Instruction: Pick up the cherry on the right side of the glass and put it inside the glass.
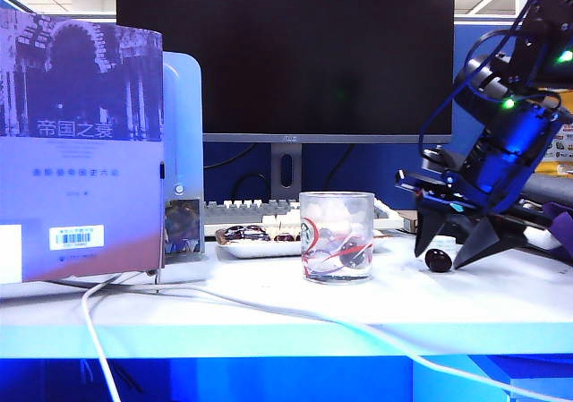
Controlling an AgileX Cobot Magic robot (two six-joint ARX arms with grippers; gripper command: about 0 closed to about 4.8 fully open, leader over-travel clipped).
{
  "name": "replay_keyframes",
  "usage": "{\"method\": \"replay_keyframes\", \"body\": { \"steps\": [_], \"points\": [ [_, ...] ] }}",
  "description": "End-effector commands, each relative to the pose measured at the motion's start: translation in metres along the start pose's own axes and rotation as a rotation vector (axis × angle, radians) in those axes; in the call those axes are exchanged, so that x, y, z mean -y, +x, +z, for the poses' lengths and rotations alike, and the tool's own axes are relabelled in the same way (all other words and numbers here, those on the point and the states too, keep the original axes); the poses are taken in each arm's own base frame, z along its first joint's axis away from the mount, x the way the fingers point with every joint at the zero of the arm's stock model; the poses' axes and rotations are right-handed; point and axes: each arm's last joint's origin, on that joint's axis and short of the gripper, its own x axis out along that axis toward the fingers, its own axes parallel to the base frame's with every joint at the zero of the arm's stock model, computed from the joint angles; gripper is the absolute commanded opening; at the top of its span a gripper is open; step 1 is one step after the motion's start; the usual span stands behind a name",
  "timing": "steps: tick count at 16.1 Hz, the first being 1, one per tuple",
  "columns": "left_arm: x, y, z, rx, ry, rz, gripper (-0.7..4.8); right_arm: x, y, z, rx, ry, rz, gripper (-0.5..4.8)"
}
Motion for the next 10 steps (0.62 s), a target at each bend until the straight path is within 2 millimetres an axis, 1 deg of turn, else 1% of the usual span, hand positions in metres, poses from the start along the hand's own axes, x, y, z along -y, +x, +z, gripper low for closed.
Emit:
{"method": "replay_keyframes", "body": {
  "steps": [1, 10],
  "points": [
    [0.0, 0.0, -0.001, -0.01, 0.004, -0.003, -0.05, -0.001, 0.003, 0.002, -0.003, -0.004, 0.001, 2.7],
    [0.0, 0.0, -0.001, -0.01, 0.004, -0.003, -0.05, 0.002, 0.003, -0.008, -0.107, -0.005, -0.035, 2.7]
  ]
}}
